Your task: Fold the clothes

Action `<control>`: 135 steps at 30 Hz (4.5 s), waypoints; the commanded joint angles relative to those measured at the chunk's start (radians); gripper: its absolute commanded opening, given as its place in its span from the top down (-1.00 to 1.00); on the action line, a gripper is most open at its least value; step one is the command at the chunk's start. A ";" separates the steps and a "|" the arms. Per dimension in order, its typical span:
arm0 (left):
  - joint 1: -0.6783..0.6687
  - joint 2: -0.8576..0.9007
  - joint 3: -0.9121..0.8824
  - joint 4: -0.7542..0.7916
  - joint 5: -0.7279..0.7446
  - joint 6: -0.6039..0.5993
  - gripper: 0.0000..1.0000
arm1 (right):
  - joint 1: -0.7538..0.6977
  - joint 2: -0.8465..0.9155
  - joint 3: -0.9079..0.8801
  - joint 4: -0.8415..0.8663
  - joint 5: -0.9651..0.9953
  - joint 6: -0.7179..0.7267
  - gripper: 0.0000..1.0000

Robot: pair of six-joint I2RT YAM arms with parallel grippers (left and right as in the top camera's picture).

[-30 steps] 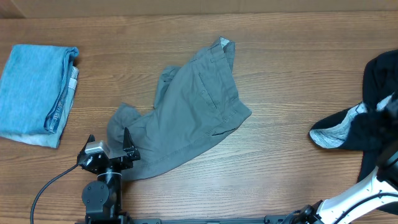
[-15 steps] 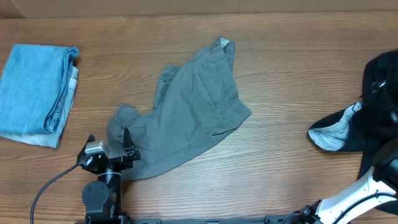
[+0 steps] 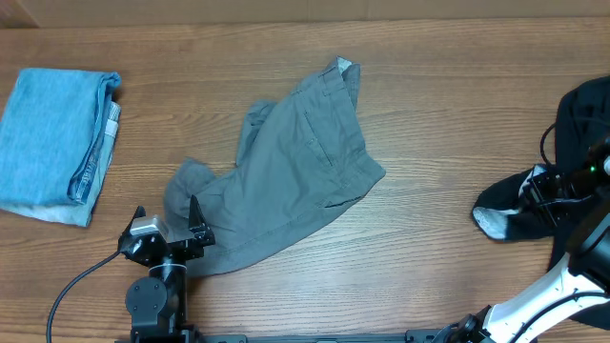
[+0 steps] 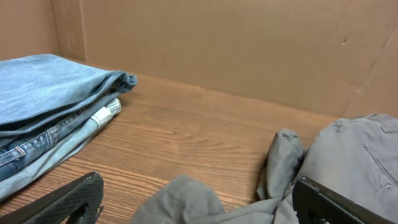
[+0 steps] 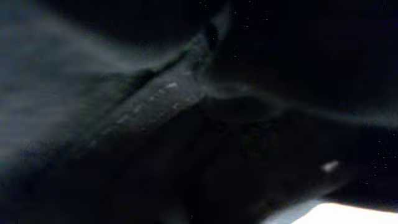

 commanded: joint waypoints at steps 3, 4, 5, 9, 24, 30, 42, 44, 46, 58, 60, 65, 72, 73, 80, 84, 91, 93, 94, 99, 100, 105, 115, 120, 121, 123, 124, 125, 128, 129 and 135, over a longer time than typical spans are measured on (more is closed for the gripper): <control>-0.006 -0.005 -0.003 0.002 0.009 0.020 -1.00 | 0.006 -0.136 0.338 -0.148 -0.048 -0.151 0.92; -0.006 -0.005 -0.003 0.002 0.009 0.020 -1.00 | 0.006 -0.170 0.411 -0.143 -0.025 -0.156 0.92; -0.006 -0.005 -0.003 0.002 0.009 0.020 -1.00 | 0.006 -0.198 0.489 -0.128 -0.002 -0.145 0.92; -0.006 -0.005 -0.003 0.002 0.009 0.020 -1.00 | 0.005 -0.208 0.650 0.019 0.174 -0.118 0.92; -0.006 -0.005 -0.003 0.002 0.009 0.020 -1.00 | -0.053 -0.220 0.743 0.177 0.003 -0.188 -1.00; -0.006 -0.005 -0.003 0.002 0.009 0.020 -1.00 | 0.182 -0.194 0.596 0.162 -0.059 -0.452 0.92; -0.006 -0.005 -0.003 0.002 0.009 0.020 -1.00 | 0.637 -0.084 0.423 0.207 -0.007 -0.675 0.67; -0.006 -0.005 -0.003 0.002 0.009 0.020 -1.00 | 0.697 -0.077 0.423 0.172 -0.007 -0.641 0.42; -0.006 -0.005 -0.003 0.002 0.009 0.020 -1.00 | 0.738 -0.077 0.394 0.092 -0.018 -0.641 0.09; -0.006 -0.005 -0.003 0.002 0.009 0.020 -1.00 | 0.752 -0.074 -0.069 0.408 -0.230 -0.642 -0.35; -0.006 -0.005 -0.003 0.002 0.009 0.020 -1.00 | 0.752 -0.073 -0.108 0.447 -0.241 -0.642 -0.39; -0.006 -0.005 -0.003 0.002 0.009 0.020 -1.00 | 0.752 -0.073 -0.152 0.473 -0.306 -0.642 -0.35; -0.006 -0.005 -0.003 0.002 0.009 0.020 -1.00 | 0.752 -0.073 -0.152 0.513 -0.486 -0.641 -0.01; -0.006 -0.005 -0.003 0.002 0.009 0.020 -1.00 | 0.752 -0.073 -0.152 0.514 -0.517 -0.641 0.03; -0.006 -0.005 -0.003 0.002 0.009 0.020 -1.00 | 0.752 -0.073 -0.152 0.493 -0.421 -0.549 -0.09; -0.006 -0.005 -0.003 0.002 0.009 0.020 -1.00 | 0.753 -0.073 -0.152 0.490 -0.145 -0.089 -0.14; -0.006 -0.005 -0.003 0.002 0.009 0.020 -1.00 | 0.882 -0.073 -0.152 0.432 -0.164 0.320 -0.74; -0.006 -0.005 -0.003 0.002 0.009 0.020 -1.00 | 0.909 -0.073 -0.152 0.446 -0.160 0.384 -0.67; -0.006 -0.005 -0.003 0.002 0.009 0.020 -1.00 | 0.914 -0.073 -0.152 0.461 -0.144 0.417 -0.60; -0.006 -0.005 -0.003 0.002 0.009 0.020 -1.00 | 0.913 -0.073 -0.152 0.507 0.059 0.432 0.53; -0.006 -0.005 -0.003 0.002 0.009 0.020 -1.00 | 0.913 -0.073 -0.152 0.522 0.083 0.426 0.81; -0.006 -0.005 -0.003 0.002 0.009 0.020 -1.00 | 0.912 -0.080 -0.140 0.570 -0.033 0.295 0.92; -0.006 -0.005 -0.003 0.010 0.009 0.019 -1.00 | 0.920 -0.267 0.003 0.485 -0.113 0.222 0.92; -0.006 -0.005 0.016 0.178 0.362 -0.072 -1.00 | 0.933 -0.332 0.011 0.512 -0.113 0.222 0.92; -0.006 -0.005 0.053 0.171 0.420 -0.099 -1.00 | 0.933 -0.344 0.016 0.522 -0.113 0.223 0.92; -0.006 -0.002 0.218 -0.075 0.422 -0.140 -1.00 | 0.933 -0.358 0.029 0.523 -0.113 0.225 0.92; -0.006 0.011 0.323 -0.240 0.410 -0.137 -1.00 | 0.933 -0.360 0.040 0.522 -0.112 0.225 0.92; -0.006 0.042 0.427 -0.397 0.408 -0.137 -1.00 | 0.933 -0.360 0.050 0.523 -0.112 0.225 0.92; -0.006 0.202 0.652 -0.721 0.412 -0.136 -1.00 | 0.933 -0.360 0.073 0.544 -0.113 0.227 0.92; -0.006 0.276 0.712 -0.830 0.412 -0.113 -1.00 | 0.933 -0.360 0.080 0.548 -0.112 0.238 0.92; -0.046 0.757 0.880 -1.102 0.467 -0.085 -1.00 | 0.933 -0.360 0.130 0.576 -0.111 0.249 0.92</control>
